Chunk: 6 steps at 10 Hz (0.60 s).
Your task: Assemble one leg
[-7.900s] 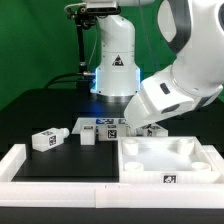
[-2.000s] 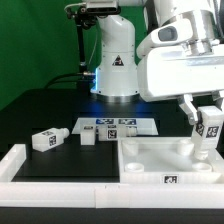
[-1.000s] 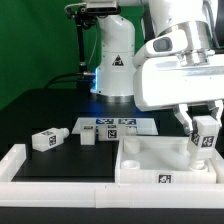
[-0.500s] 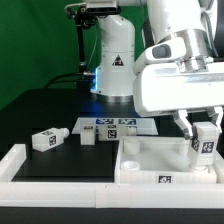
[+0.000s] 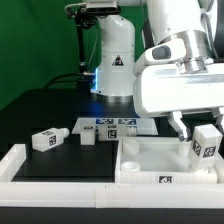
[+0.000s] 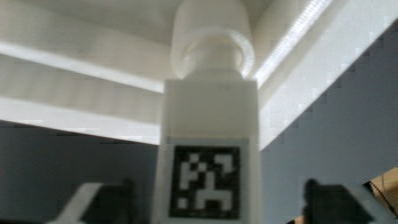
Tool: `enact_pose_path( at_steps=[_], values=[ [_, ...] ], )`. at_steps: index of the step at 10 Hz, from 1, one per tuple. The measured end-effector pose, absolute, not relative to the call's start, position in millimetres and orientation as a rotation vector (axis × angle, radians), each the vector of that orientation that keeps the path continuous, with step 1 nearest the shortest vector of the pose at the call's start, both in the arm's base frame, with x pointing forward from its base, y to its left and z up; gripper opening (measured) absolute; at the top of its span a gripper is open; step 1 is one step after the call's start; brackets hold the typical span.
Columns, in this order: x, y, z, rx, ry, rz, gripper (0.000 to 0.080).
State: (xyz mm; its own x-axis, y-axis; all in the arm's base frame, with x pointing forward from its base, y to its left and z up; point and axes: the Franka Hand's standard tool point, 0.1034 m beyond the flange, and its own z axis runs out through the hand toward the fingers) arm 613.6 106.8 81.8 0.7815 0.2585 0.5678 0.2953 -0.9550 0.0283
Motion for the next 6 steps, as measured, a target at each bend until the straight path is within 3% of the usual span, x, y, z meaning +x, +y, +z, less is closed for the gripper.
enact_pose_path(
  at_steps=[1, 4, 6],
  values=[
    [613.5, 106.8, 81.6, -2.906, -0.452, -0.912, 0.0632],
    [609.7, 117.4, 83.7, -2.921, -0.326, -0.804, 0.0644],
    [626.8, 122.1, 91.6, -2.943, -0.331, -0.709, 0.0649]
  ],
)
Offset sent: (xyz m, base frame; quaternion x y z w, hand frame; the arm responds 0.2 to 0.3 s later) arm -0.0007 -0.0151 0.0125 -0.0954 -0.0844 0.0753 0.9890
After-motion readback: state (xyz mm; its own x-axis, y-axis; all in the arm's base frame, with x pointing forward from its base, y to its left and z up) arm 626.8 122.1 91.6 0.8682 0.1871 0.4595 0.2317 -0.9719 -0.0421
